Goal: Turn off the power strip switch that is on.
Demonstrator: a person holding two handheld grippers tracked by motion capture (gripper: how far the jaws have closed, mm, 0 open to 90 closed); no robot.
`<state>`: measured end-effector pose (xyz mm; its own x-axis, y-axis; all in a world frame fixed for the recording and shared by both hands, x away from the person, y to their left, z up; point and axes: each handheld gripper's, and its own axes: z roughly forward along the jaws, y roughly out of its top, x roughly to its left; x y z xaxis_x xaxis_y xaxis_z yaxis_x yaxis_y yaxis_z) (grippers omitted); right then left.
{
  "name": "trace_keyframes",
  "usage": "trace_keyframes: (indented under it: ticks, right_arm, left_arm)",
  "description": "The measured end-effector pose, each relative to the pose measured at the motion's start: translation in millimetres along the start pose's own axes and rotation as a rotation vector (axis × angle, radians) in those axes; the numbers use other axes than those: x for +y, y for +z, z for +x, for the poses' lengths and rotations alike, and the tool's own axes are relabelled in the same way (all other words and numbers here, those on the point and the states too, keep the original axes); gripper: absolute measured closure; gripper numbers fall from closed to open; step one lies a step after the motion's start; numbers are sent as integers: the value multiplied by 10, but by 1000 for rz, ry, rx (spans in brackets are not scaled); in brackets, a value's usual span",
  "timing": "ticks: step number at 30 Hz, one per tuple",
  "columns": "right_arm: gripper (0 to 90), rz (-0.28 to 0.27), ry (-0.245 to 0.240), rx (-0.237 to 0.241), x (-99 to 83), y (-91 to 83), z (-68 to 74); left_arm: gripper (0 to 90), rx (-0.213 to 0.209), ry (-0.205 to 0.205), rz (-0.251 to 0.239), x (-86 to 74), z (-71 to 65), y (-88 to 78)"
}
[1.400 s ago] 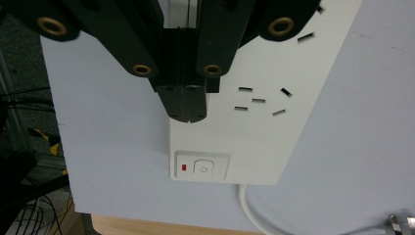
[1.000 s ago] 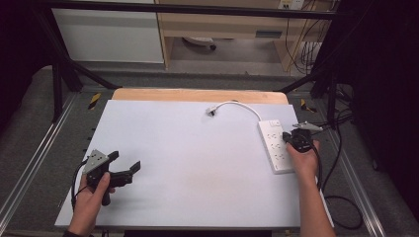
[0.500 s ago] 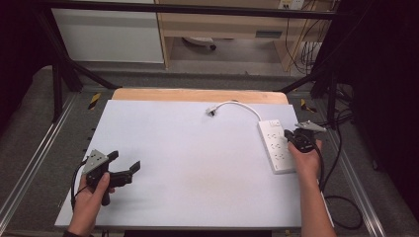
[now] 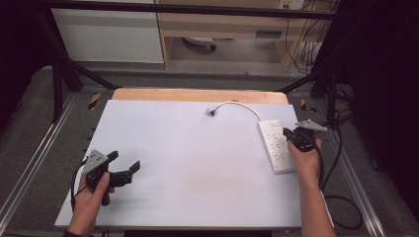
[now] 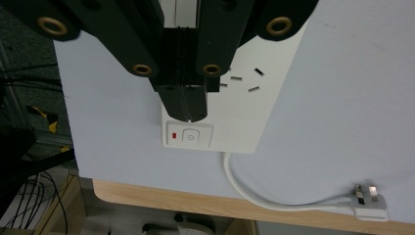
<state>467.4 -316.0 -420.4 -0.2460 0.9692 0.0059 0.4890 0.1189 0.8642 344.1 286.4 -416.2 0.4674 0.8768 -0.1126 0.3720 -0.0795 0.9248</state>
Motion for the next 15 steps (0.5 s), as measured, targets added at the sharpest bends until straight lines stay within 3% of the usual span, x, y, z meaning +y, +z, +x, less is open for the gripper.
trace_keyframes:
  ticks: [10, 15]
  right_arm:
    - [900, -19, -35, 42, 69, -7, 127]
    - [900, -33, 0, 73, 85, -31, 157]
  left_arm:
    - [56, -3, 4, -2, 8, 2, -3]
    - [56, -7, 13, -2, 14, -7, -11]
